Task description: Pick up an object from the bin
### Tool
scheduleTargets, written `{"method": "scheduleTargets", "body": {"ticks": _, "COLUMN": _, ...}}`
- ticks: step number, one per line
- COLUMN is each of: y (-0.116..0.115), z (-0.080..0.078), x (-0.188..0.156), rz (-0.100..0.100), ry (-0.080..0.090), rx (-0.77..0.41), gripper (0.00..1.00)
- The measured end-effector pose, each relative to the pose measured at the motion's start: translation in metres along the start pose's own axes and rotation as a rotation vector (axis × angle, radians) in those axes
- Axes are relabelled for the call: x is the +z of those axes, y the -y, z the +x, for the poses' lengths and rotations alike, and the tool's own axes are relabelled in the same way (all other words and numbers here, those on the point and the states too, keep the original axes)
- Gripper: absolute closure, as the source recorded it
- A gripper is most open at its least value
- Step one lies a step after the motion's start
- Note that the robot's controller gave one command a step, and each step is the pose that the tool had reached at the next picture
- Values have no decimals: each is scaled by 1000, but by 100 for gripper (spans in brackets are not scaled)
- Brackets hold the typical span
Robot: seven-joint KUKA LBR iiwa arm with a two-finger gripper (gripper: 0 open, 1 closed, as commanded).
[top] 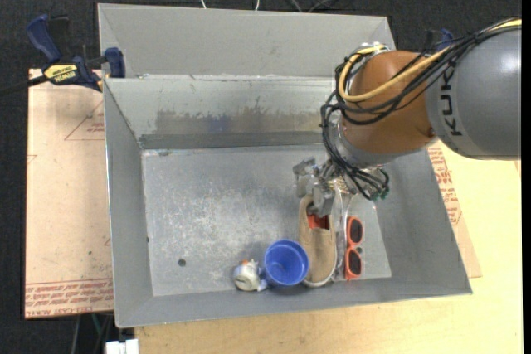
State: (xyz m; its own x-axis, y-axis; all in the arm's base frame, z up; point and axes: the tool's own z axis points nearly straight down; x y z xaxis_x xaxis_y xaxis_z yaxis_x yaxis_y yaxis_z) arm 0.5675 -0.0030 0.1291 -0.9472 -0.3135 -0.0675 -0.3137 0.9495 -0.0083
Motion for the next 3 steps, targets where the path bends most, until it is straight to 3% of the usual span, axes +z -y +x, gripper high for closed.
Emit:
{"method": "scheduleTargets", "body": {"ticks": 1, "y": 0, "z": -2, "x": -33, "rz": -1, "ry": 0, "rx": 1, "gripper": 100}}
{"method": "scheduleTargets", "body": {"ticks": 3, "y": 0, "z": -4, "x": -53, "rz": -1, "ry": 1, "rx": 3, "gripper": 100}}
